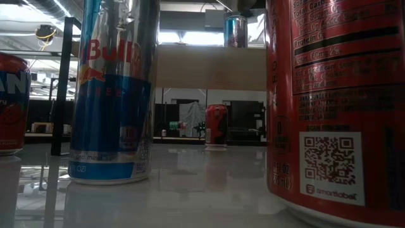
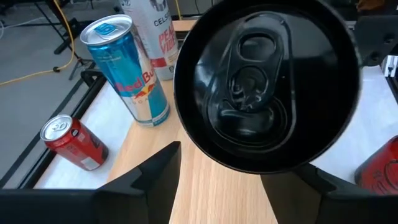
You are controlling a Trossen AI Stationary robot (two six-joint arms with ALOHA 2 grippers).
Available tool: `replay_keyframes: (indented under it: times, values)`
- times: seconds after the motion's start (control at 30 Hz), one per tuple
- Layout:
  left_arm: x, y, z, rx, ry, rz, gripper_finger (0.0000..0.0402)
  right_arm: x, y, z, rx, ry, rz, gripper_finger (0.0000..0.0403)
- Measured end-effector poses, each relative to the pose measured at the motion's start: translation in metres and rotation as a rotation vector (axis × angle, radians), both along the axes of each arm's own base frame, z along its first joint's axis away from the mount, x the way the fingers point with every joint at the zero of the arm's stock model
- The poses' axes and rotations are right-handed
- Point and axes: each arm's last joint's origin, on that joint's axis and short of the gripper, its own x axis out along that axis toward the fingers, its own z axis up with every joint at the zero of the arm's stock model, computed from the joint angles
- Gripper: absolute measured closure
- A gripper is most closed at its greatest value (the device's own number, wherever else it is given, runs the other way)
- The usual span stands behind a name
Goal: Place canned beverage on shelf
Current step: Put the right white-pink soda can on the shelf aligned with the other white-pink soda can
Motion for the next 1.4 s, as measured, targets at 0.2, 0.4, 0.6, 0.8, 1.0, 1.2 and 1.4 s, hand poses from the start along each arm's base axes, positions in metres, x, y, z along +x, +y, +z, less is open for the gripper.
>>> replay_keyframes:
  times: [0.2,0.4,0.6,0.8,1.0,1.2,1.4]
  values:
    - [0.001,0.003,0.000,-0.001,-0.006,0.012,0.0190,0.002,-0.005,0.000,-0.027,0.005,-0.023,0.0150]
    - [0.003,0.003,0.003,-0.008,-0.041,0.020,0.0190,0.002,-0.006,0.000,-0.037,0.004,-0.032,0.0150]
    - [0.003,0.004,0.004,0.002,-0.055,0.041,0.0190,0.002,-0.007,-0.001,-0.045,0.008,-0.035,0.0150]
    - [0.005,0.003,0.007,-0.005,-0.085,0.041,0.0190,0.002,-0.007,-0.001,-0.054,0.007,-0.051,0.0150]
    - [0.008,0.003,0.011,0.020,-0.126,0.035,0.0190,0.004,-0.012,0.000,-0.065,0.003,-0.082,0.0150]
    - [0.008,0.007,0.011,0.026,-0.127,0.055,0.0190,0.007,-0.020,-0.001,-0.062,0.009,-0.100,0.0150]
    - [0.011,0.013,0.012,0.020,-0.134,0.067,0.0190,0.009,-0.024,-0.001,-0.052,0.012,-0.100,0.0150]
